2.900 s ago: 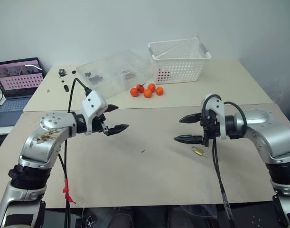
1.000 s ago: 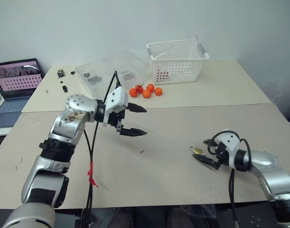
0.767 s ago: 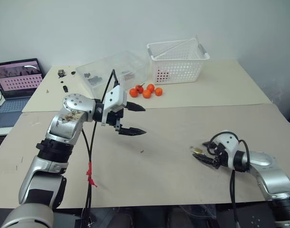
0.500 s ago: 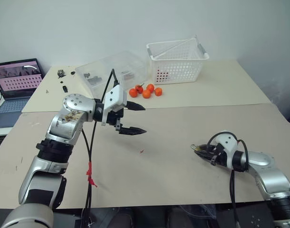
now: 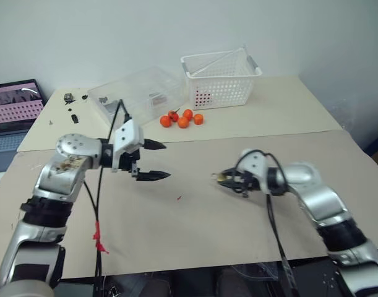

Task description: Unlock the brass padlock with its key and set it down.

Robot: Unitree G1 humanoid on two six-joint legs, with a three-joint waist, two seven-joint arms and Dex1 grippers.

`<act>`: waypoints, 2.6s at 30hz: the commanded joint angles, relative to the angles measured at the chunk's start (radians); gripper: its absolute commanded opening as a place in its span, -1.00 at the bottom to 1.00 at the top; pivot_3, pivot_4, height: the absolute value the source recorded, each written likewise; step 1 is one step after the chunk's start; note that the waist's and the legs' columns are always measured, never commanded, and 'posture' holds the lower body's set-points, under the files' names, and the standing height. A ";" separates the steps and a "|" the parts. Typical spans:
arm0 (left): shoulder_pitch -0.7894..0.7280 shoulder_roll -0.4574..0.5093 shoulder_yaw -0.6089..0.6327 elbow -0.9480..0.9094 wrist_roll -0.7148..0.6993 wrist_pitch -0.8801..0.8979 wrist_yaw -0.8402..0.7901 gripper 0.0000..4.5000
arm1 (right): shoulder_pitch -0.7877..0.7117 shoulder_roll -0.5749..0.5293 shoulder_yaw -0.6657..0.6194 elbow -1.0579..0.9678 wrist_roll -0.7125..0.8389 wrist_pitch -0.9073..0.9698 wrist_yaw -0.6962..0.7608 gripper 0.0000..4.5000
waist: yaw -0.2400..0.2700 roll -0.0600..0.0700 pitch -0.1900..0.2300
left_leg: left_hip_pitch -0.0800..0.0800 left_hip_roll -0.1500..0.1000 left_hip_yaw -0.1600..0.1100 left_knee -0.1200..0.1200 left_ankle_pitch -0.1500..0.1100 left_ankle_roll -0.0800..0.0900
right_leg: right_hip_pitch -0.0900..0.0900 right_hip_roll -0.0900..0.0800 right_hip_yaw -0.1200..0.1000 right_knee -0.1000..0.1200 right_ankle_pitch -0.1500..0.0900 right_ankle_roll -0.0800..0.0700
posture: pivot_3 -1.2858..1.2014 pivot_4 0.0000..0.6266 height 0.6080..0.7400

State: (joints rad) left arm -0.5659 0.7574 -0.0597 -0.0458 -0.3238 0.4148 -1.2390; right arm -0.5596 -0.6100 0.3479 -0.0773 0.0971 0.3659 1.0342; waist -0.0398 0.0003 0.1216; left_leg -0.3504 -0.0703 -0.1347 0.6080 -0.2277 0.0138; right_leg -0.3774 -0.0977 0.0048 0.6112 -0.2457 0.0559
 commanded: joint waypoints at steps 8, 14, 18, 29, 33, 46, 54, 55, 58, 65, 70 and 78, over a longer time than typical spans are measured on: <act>0.159 0.096 0.155 -0.292 -0.054 0.134 0.150 1.00 | -0.105 0.174 0.174 0.275 -0.087 -0.218 0.129 -0.59 | 0.004 -0.001 -0.001 | -0.003 0.000 0.002 0.000 -0.001 -0.006 | -0.007 0.001 0.012 0.001 0.002 -0.003 | 0.03 -0.52 1.00; 0.187 0.107 0.192 -0.382 -0.090 0.204 0.214 1.00 | -0.130 0.218 0.180 0.386 -0.106 -0.281 0.158 -0.24 | -0.002 -0.001 -0.001 | -0.002 0.003 0.003 -0.001 -0.001 -0.006 | -0.008 0.007 0.012 0.002 0.004 -0.006 | 0.03 -0.52 1.00; 0.211 0.110 0.188 -0.391 -0.100 0.209 0.223 1.00 | -0.136 0.210 0.138 0.339 -0.058 -0.222 0.199 0.35 | -0.004 -0.001 -0.001 | -0.002 0.008 0.004 -0.001 -0.001 -0.006 | -0.009 0.009 0.012 0.002 0.004 -0.007 | 0.03 -0.52 1.00; 0.140 0.047 0.088 -0.257 -0.146 0.159 0.150 1.00 | -0.072 -0.061 -0.067 -0.130 0.230 0.254 0.317 0.97 | 0.024 -0.001 -0.002 | -0.003 0.008 0.006 0.000 -0.003 -0.007 | -0.009 0.008 0.011 0.000 0.005 -0.008 | 0.03 -0.52 1.00; 0.153 0.015 -0.040 -0.158 -0.027 0.021 0.131 1.00 | 0.001 -0.124 -0.141 -0.192 0.260 0.311 0.265 0.97 | 0.026 -0.001 -0.002 | -0.003 0.009 0.008 0.000 -0.003 -0.007 | -0.009 0.008 0.012 0.000 0.005 -0.008 | 0.03 -0.52 1.00; 0.142 -0.197 -0.226 0.142 0.107 -0.316 0.031 1.00 | 0.177 -0.202 -0.284 -0.334 0.332 0.404 0.086 0.97 | 0.031 -0.001 -0.003 | -0.003 0.010 0.014 0.001 -0.003 -0.006 | -0.008 0.007 0.013 -0.001 0.007 -0.012 | 0.03 -0.52 1.00; 0.114 -0.250 -0.274 0.252 0.205 -0.433 0.048 1.00 | 0.201 -0.218 -0.300 -0.362 0.353 0.413 0.031 0.97 | 0.028 -0.001 -0.003 | -0.003 0.011 0.022 0.001 -0.003 -0.006 | -0.008 0.008 0.014 -0.001 0.007 -0.012 | 0.03 -0.52 1.00; 0.111 -0.258 -0.278 0.260 0.213 -0.438 0.053 1.00 | 0.206 -0.223 -0.302 -0.367 0.356 0.414 0.028 0.97 | 0.029 -0.001 -0.003 | -0.003 0.011 0.023 0.001 -0.003 -0.006 | -0.008 0.008 0.014 -0.001 0.007 -0.012 | 0.03 -0.52 1.00; 0.115 -0.270 -0.280 0.264 0.230 -0.444 0.068 1.00 | 0.211 -0.232 -0.300 -0.370 0.359 0.413 0.019 0.97 | 0.029 -0.002 -0.003 | -0.004 0.011 0.023 0.002 -0.004 -0.006 | -0.008 0.008 0.014 -0.001 0.007 -0.012 | 0.03 -0.52 1.00; 0.146 -0.284 -0.291 0.264 0.266 -0.437 0.104 1.00 | 0.188 -0.228 -0.271 -0.347 0.352 0.393 0.001 0.97 | 0.028 -0.002 -0.003 | -0.003 0.012 0.024 0.002 -0.004 -0.005 | -0.008 0.008 0.014 -0.001 0.007 -0.012 | 0.03 -0.52 1.00; 0.152 -0.270 -0.283 0.241 0.263 -0.385 0.110 0.57 | 0.166 -0.223 -0.249 -0.321 0.338 0.375 -0.003 1.00 | 0.028 -0.002 -0.003 | -0.002 0.011 0.024 0.002 -0.004 -0.005 | -0.007 0.008 0.014 -0.001 0.007 -0.012 | 0.03 -0.52 1.00; 0.089 -0.253 -0.244 0.309 0.261 -0.385 0.123 -0.63 | 0.133 -0.213 -0.214 -0.284 0.311 0.345 0.004 1.00 | 0.026 -0.002 -0.003 | -0.002 0.012 0.024 0.002 -0.004 -0.005 | -0.007 0.009 0.014 -0.001 0.007 -0.012 | 0.03 -0.52 1.00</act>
State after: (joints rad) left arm -0.4424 0.4965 -0.3389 0.2379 -0.0727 0.0287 -1.1414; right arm -0.3915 -0.8281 0.1453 -0.3501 0.4123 0.7391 1.0373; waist -0.0142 -0.0018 0.1184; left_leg -0.3525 -0.0582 -0.1104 0.6105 -0.2313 0.0085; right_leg -0.3849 -0.0889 0.0188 0.6104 -0.2387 0.0442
